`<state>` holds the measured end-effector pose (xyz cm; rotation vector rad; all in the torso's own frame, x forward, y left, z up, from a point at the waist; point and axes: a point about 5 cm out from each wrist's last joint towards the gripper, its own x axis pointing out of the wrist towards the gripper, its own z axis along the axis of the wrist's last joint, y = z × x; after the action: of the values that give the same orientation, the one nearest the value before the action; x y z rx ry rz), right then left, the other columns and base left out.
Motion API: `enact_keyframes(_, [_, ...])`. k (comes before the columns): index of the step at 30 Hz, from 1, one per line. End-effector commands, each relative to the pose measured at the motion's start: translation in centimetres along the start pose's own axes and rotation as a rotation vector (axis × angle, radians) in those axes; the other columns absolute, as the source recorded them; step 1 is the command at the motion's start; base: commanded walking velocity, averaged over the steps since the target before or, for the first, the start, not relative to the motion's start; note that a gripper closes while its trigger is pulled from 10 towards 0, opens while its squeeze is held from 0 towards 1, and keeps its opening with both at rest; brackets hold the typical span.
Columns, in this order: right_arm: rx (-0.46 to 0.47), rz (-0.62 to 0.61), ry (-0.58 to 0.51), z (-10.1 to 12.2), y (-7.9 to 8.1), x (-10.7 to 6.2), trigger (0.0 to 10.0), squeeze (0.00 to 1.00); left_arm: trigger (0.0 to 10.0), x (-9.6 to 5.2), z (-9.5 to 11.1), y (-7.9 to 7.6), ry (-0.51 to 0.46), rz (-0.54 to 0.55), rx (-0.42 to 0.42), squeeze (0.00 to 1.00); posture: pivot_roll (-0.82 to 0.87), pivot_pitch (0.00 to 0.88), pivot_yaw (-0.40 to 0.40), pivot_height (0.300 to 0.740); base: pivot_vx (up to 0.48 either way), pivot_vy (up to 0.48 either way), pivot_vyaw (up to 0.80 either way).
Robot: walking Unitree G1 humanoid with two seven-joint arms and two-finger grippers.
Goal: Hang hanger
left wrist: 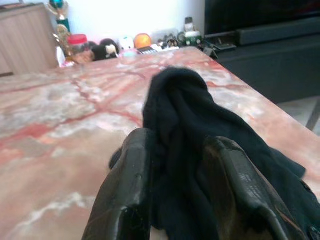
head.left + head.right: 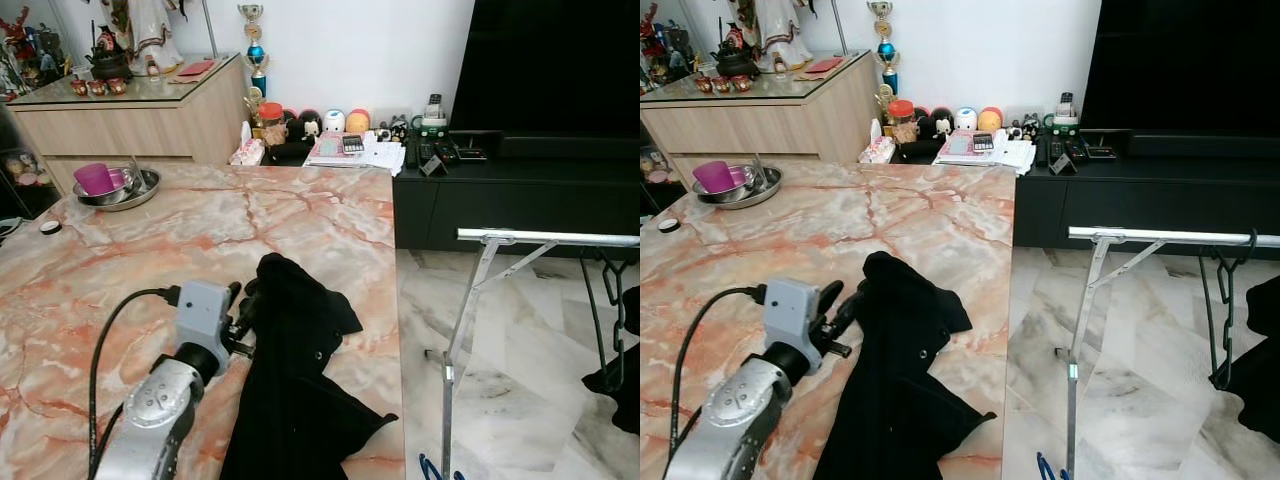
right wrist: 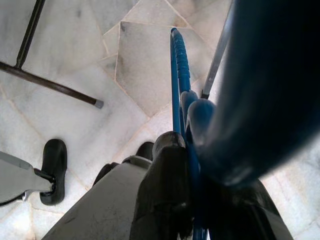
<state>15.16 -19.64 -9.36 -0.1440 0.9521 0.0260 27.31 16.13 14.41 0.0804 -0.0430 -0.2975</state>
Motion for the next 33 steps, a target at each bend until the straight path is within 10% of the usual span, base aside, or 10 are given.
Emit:
enact_keyframes(1, [0.052,-0.022,-0.013,0.17,-0.30,0.01,10.0,0.00,10.0,-0.10,0.29,0.08,-0.004,0.011,0.022,0.00,0.07,0.006,0.035,0.740,0.000,-0.480,0.00])
enact_keyframes(33, [0.108,-0.038,-0.014,0.47,-0.77,0.08,10.0,0.00,10.0,-0.14,-0.26,0.16,0.007,0.027,0.027,0.00,0.07,0.009,0.034,0.740,0.000,-0.480,-0.07])
